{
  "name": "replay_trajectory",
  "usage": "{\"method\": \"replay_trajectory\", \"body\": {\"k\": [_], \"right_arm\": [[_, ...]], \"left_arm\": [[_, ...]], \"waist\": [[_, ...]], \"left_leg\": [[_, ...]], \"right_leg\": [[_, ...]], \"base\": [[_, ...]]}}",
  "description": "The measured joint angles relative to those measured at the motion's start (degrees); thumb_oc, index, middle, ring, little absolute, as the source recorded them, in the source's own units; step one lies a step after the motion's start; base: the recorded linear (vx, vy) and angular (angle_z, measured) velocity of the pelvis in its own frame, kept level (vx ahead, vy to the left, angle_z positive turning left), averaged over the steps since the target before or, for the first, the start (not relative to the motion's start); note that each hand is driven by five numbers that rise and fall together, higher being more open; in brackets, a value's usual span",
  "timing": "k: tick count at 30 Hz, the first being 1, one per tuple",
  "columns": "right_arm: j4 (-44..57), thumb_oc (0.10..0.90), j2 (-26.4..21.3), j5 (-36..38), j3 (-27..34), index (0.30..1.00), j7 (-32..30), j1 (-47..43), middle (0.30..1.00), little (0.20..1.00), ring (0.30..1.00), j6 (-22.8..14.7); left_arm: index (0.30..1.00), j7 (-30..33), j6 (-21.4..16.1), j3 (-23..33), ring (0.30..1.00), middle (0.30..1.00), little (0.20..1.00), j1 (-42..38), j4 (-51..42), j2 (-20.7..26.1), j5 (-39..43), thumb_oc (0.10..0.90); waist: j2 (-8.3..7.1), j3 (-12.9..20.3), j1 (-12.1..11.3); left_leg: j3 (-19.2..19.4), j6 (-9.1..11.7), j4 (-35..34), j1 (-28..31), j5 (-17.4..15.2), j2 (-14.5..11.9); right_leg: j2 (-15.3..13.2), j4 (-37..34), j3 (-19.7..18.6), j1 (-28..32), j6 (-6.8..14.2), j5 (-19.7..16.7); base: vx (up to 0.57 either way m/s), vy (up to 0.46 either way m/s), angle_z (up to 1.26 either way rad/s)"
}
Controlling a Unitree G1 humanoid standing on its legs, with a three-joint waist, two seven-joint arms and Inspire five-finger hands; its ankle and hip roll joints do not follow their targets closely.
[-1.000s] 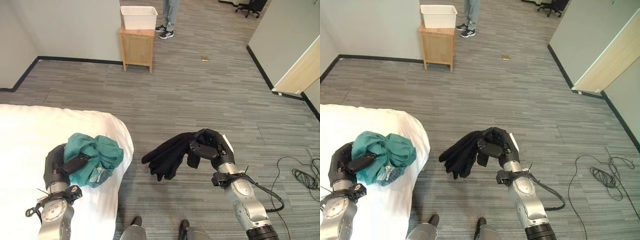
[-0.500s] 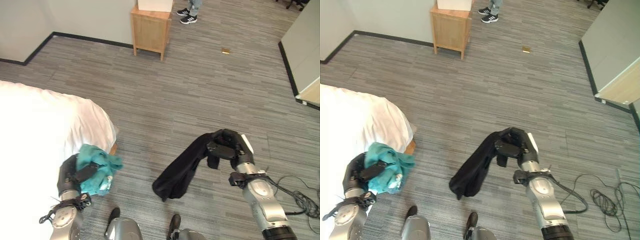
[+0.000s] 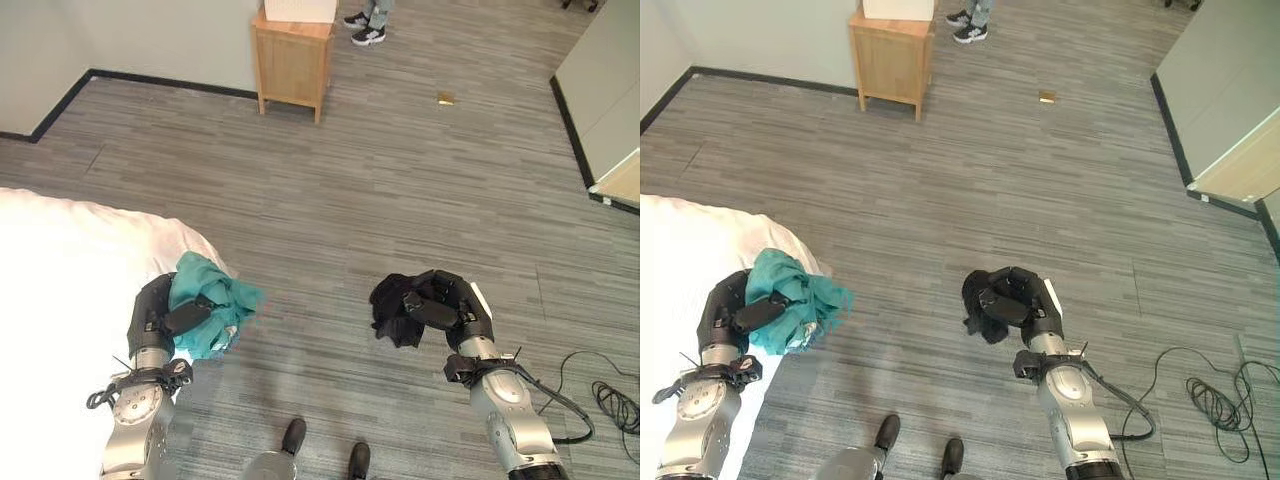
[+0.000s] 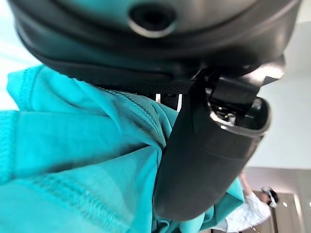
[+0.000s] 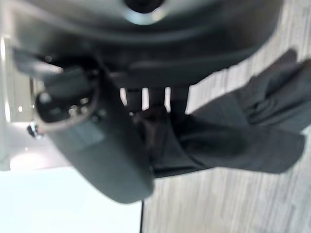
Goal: Pick up bed clothes into laundry basket.
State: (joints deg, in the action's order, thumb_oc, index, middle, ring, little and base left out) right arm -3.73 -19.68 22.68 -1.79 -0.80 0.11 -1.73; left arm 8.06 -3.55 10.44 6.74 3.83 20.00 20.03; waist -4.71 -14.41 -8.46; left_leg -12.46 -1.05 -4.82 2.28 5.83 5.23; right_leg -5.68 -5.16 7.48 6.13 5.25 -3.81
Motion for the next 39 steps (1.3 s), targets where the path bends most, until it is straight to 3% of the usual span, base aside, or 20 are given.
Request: {"method": "replay_trajectory", "body": {"k": [5,6,8,9,11,13,16,18,20,22,23,24,25,26,28,31,33,35,37,39], "right_arm": [[-0.05,0.400,0.02,0.02,0.09,0.300,-0.14,-0.07,0.300,0.300,0.300,-0.02],[-0.16,0.400,0.18,0.01,-0.01,0.300,-0.14,-0.35,0.300,0.300,0.300,-0.02],[-0.31,0.400,0.27,-0.01,-0.20,0.300,-0.08,-0.33,0.300,0.300,0.300,0.12],[-0.28,0.400,0.30,-0.69,-0.16,0.300,-0.09,-0.28,0.300,0.300,0.300,0.13],[0.30,0.400,0.55,-2.50,-0.14,0.300,0.19,0.48,0.300,0.300,0.300,0.13],[0.29,0.400,0.50,-2.68,0.25,0.300,0.49,1.10,0.300,0.300,0.300,0.13],[0.25,0.400,0.64,-2.66,2.53,0.300,0.42,2.99,0.300,0.300,0.300,0.06],[0.04,0.400,0.65,-2.66,3.94,0.300,-0.28,4.27,0.300,0.300,0.300,0.12],[0.04,0.400,0.43,-2.65,4.47,0.300,-0.58,5.92,0.300,0.300,0.300,0.28],[-0.37,0.400,0.48,-2.66,3.88,0.300,-0.59,6.75,0.300,0.300,0.300,0.35],[-0.88,0.400,-0.20,-2.65,3.80,0.300,-0.43,6.82,0.300,0.300,0.300,0.20],[-2.88,0.400,-0.74,-2.48,3.86,0.300,-0.70,4.86,0.300,0.300,0.300,0.34],[-2.70,0.400,-2.00,-1.79,3.35,0.300,-0.76,4.61,0.300,0.300,0.300,0.24],[-2.67,0.400,-2.72,-1.32,3.13,0.300,-0.62,4.36,0.300,0.300,0.300,0.24],[-2.54,0.400,-3.57,-0.55,2.74,0.300,-1.44,0.88,0.300,0.300,0.300,0.16],[-2.52,0.400,-3.52,1.12,1.66,0.300,-2.36,-3.93,0.300,0.300,0.300,0.10],[-1.87,0.400,-3.58,1.37,0.37,0.300,-1.91,-5.36,0.300,0.300,0.300,-0.39],[-1.78,0.400,-3.78,1.37,-1.42,0.300,-1.84,-5.74,0.300,0.300,0.300,-0.74],[-2.26,0.400,-4.23,1.15,-3.79,0.300,-1.77,-6.29,0.300,0.300,0.300,-0.65],[-2.50,0.400,-4.25,0.98,-5.76,0.300,-1.11,-6.20,0.300,0.300,0.300,-0.24]], "left_arm": [[0.300,0.62,0.14,2.13,0.300,0.300,0.300,2.76,0.28,0.01,0.11,0.400],[0.300,0.63,0.13,2.11,0.300,0.300,0.300,3.28,0.49,0.02,0.09,0.400],[0.300,0.48,0.59,2.05,0.300,0.300,0.300,3.89,1.08,-0.07,0.04,0.400],[0.300,0.57,0.68,1.65,0.300,0.300,0.300,3.71,2.16,0.11,0.08,0.400],[0.300,0.42,1.53,1.79,0.300,0.300,0.300,4.22,2.54,1.26,-0.06,0.400],[0.300,0.30,1.51,2.57,0.300,0.300,0.300,4.09,2.42,1.81,-0.05,0.400],[0.300,0.17,1.30,4.36,0.300,0.300,0.300,2.79,2.32,2.34,-0.05,0.400],[0.300,0.26,1.26,4.38,0.300,0.300,0.300,1.29,2.44,3.19,-0.05,0.400],[0.300,0.58,1.12,4.45,0.300,0.300,0.300,1.17,2.23,3.14,-0.70,0.400],[0.300,0.14,0.94,5.01,0.300,0.300,0.300,2.66,2.19,4.79,-2.18,0.400],[0.300,0.20,0.49,5.37,0.300,0.300,0.300,3.23,2.44,4.68,-2.16,0.400],[0.300,0.51,0.48,5.38,0.300,0.300,0.300,3.24,2.70,3.64,-2.05,0.400],[0.300,0.47,0.26,4.28,0.300,0.300,0.300,3.23,2.83,3.72,-1.97,0.400],[0.300,0.25,0.31,3.24,0.300,0.300,0.300,3.25,3.05,4.16,-2.01,0.400],[0.300,-0.56,0.55,2.39,0.300,0.300,0.300,3.82,2.80,3.89,-1.83,0.400],[0.300,-1.26,0.82,0.59,0.300,0.300,0.300,2.55,1.97,3.08,-0.16,0.400],[0.300,-1.28,0.85,0.08,0.300,0.300,0.300,2.18,1.76,2.84,0.33,0.400],[0.300,-1.33,0.73,0.04,0.300,0.300,0.300,1.72,1.41,2.93,0.36,0.400],[0.300,-1.24,0.77,0.01,0.300,0.300,0.300,1.62,1.34,2.65,0.35,0.400],[0.300,-1.19,0.81,0.17,0.300,0.300,0.300,1.55,1.35,2.20,0.35,0.400]], "waist": [[-1.56,0.78,-0.36],[-1.41,0.69,-0.32],[0.10,0.54,-0.07],[1.56,-0.40,0.47],[2.89,-1.30,1.67],[2.76,-1.27,2.29],[2.95,-0.81,4.67],[3.10,-0.91,5.58],[2.67,0.08,6.37],[0.44,2.39,6.72],[0.03,3.48,6.15],[1.77,3.48,5.21],[1.01,3.56,3.63],[-0.61,3.60,2.42],[-1.68,2.58,1.12],[-3.36,0.53,-0.66],[-2.07,0.39,-1.83],[-1.23,0.83,-2.95],[-0.01,1.04,-4.65],[-0.02,1.22,-6.23]], "left_leg": [[0.35,-0.22,2.02,-1.87,-1.94,-0.15],[0.37,-1.80,4.83,-3.71,-3.94,0.10],[0.28,-1.60,6.74,-4.66,-4.02,-1.42],[0.04,-2.30,8.78,-4.61,-5.54,-2.85],[-0.63,-3.90,9.97,-3.92,-7.59,-3.45],[-0.76,-3.63,10.10,-3.63,-7.93,-3.47],[-3.90,-2.62,12.67,-5.45,-10.09,-4.25],[-6.49,-2.24,13.95,-5.49,-11.41,-4.82],[-8.54,-0.51,14.20,-4.08,-14.65,-6.49],[-8.27,2.28,14.70,-1.72,-16.80,-8.32],[-7.22,5.54,22.52,-2.73,-21.11,-8.84],[-5.64,5.38,36.11,-7.76,-22.70,-10.78],[-4.15,3.23,49.63,-13.68,-16.63,-10.32],[-4.40,3.02,54.56,-15.35,-11.42,-9.36],[-2.76,3.40,60.29,-18.36,-11.19,-7.72],[4.14,2.91,52.29,-21.58,-14.64,-4.65],[6.59,2.88,41.03,-23.43,-14.50,-3.39],[7.03,2.28,21.35,-23.03,-11.03,-2.85],[6.89,1.61,11.57,-23.99,-8.32,-1.54],[7.14,1.21,8.59,-23.31,-1.99,-0.53]], "right_leg": [[0.44,0.91,0.08,-1.31,-0.35,1.85],[0.21,4.53,0.06,-3.69,-0.26,2.68],[1.30,11.40,0.00,-7.05,0.18,3.49],[1.68,22.18,-0.54,-11.55,1.00,4.34],[0.31,34.78,-0.53,-19.61,1.50,6.52],[-1.86,32.56,0.10,-23.25,1.38,7.52],[-2.02,13.07,-2.98,-24.50,2.66,6.57],[-1.70,6.11,-2.86,-24.01,3.09,5.09],[-1.49,8.96,0.21,-22.71,1.97,4.06],[-0.19,12.89,0.68,-19.49,0.23,4.47],[1.36,13.32,0.82,-16.64,-2.61,1.82],[4.32,15.53,1.50,-16.18,-4.15,4.76],[6.00,16.08,2.19,-14.60,-7.33,4.89],[6.46,15.94,1.32,-13.63,-8.36,5.08],[7.62,13.36,-0.28,-9.76,-9.52,6.01],[7.76,7.78,-2.85,-3.00,-9.90,6.34],[9.05,4.08,-3.12,1.62,-7.85,8.01],[10.41,1.84,-4.66,4.32,-8.11,8.78],[11.38,0.43,-6.75,7.21,-8.06,11.58],[10.58,0.24,-8.94,9.95,-8.65,13.58]], "base": [[0.07,0.057,-0.04],[0.06,0.099,-0.05],[0.21,0.168,-0.05],[0.40,0.106,-0.05],[0.51,-0.077,0.03],[0.65,-0.193,0.13],[0.62,-0.204,0.44],[0.64,-0.263,0.70],[0.80,-0.332,0.63],[0.64,-0.316,0.50],[0.57,-0.434,0.17],[0.71,-0.547,-0.11],[0.66,-0.445,-0.33],[0.70,-0.322,-0.47],[0.59,-0.068,-0.29],[0.46,0.033,-0.22],[0.77,0.123,-0.31],[0.80,0.164,-0.31],[0.81,0.180,-0.45],[0.75,0.253,-0.53]]}}
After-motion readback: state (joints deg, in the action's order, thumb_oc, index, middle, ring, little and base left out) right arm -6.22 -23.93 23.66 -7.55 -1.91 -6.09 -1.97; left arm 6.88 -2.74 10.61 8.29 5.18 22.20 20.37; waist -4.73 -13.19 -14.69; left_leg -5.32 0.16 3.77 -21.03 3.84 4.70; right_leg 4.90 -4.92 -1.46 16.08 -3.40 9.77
